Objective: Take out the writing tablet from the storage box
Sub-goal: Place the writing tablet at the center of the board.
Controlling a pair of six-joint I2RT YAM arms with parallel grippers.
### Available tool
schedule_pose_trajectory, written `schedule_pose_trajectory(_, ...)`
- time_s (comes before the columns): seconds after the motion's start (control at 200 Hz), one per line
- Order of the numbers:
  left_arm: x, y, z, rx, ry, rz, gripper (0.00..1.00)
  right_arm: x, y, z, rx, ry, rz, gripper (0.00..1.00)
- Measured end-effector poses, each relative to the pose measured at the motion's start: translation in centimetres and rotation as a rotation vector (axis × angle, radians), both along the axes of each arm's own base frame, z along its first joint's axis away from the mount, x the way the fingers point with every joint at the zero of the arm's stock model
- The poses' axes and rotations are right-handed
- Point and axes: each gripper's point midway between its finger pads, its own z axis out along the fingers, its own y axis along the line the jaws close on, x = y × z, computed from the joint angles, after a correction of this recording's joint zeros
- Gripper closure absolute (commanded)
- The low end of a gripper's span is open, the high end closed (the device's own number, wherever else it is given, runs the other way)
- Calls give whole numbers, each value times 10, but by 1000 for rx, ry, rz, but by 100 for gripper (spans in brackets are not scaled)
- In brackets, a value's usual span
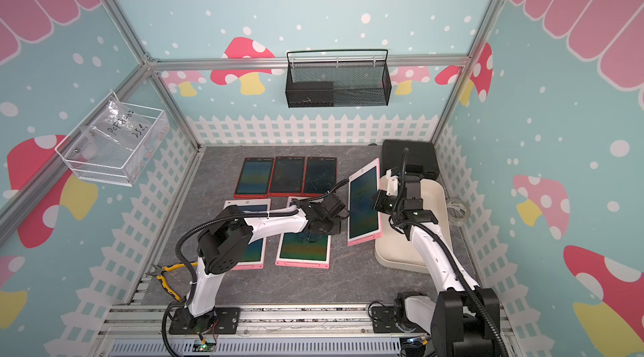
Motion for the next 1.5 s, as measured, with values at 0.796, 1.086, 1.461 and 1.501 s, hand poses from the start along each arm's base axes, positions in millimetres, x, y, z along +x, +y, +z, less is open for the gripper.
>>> schedule_pose_trajectory(0.796, 3, 48, -2, 4, -16, 85, 93, -21, 44, -24, 112, -1, 60, 100)
schedule_pose_trajectory(1.086, 1, 54, -1, -8, -21, 97, 94, -45, 66, -57, 186, 94, 108, 100)
schedule_pose_trajectory(1.461, -2, 57, 0, -6, -16, 96, 94, -46, 66, -59, 181, 102, 107, 100)
schedule_pose_trajectory(1.501, -3, 58, 0, -4, -14, 96, 94, -46, 67, -60, 181, 105, 109, 100)
